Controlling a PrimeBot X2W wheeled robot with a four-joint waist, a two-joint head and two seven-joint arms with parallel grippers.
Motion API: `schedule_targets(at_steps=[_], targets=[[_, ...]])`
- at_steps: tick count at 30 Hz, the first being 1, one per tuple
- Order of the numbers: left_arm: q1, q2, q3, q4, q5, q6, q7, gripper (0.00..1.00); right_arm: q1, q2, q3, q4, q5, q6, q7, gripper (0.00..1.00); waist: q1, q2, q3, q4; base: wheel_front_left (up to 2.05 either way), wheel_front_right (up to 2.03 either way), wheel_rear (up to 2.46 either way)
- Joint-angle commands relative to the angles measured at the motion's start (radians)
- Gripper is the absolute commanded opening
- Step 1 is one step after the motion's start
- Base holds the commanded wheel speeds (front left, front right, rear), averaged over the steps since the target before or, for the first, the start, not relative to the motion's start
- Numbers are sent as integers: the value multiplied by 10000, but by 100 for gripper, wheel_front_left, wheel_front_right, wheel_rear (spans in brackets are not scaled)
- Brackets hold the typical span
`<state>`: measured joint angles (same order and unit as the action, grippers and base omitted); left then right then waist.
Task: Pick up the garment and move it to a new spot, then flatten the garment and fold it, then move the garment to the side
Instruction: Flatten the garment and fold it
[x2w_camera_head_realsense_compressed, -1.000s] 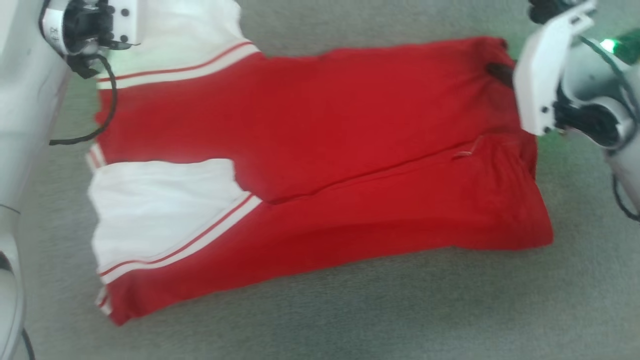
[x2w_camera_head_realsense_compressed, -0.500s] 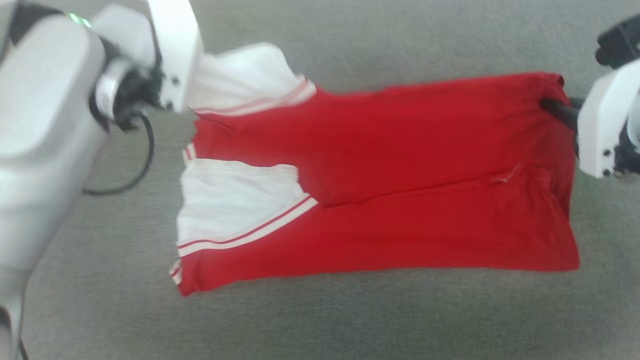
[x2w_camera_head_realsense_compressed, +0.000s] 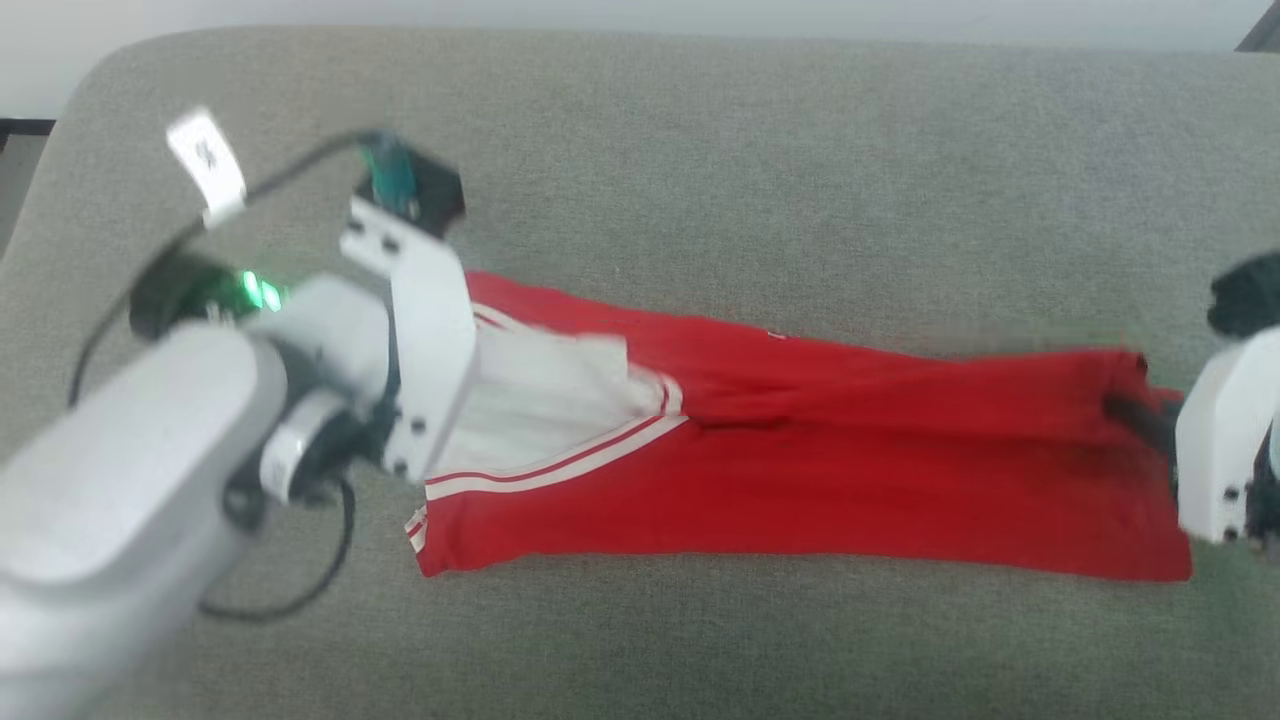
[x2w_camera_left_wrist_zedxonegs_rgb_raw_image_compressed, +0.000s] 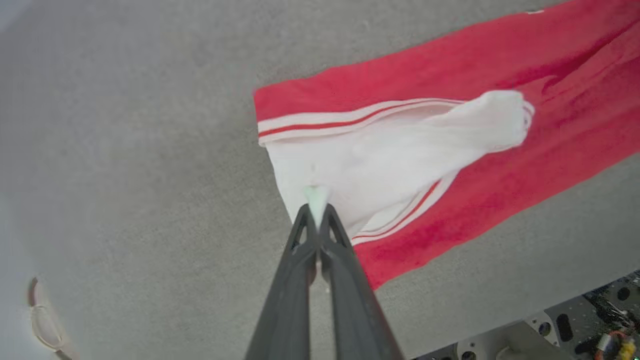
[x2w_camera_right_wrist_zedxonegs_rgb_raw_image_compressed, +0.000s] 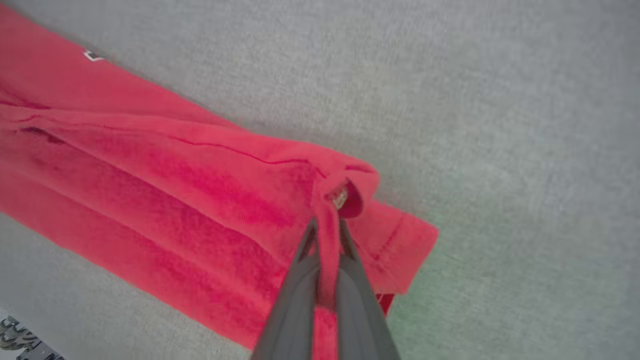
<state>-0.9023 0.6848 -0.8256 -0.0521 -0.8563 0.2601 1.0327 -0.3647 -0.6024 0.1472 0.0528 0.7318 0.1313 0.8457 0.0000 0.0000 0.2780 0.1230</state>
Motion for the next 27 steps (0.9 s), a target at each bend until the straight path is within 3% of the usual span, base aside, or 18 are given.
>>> schedule_targets(at_steps=[1,5,10,13,14,15,27], targets=[[427,-24,0,-109,-153,167,-70,0,242,212,-258,-78,-222,-11,-14,0,0,0,8,-5,0,0,0],[1010,-15,-55,13,-368,320,-229,0,606,630,-429,-1,-466,-9,-9,0,0,0,-3,-43,0,0,0],[1664,-182,-119,716,-459,51,-946,0,649,1118,-444,277,-782,-9,-66,3,0,0,-131,-164,0,0,0],[1912,-302,-48,1204,-479,-199,-1565,49,565,1275,-365,384,-916,-10,-176,67,0,0,-258,-217,0,0,0],[1970,-327,-11,1352,-448,-246,-1792,100,564,1309,-306,380,-955,-10,-224,89,0,0,-313,-225,0,0,0],[2070,-390,50,1461,-538,-261,-1952,100,584,1328,-259,395,-984,-10,-272,100,0,0,-368,-234,0,0,0],[3167,-176,680,1269,99,-628,-5381,100,1147,1560,-480,235,-1187,-10,-849,100,0,0,-1051,-206,0,0,0]])
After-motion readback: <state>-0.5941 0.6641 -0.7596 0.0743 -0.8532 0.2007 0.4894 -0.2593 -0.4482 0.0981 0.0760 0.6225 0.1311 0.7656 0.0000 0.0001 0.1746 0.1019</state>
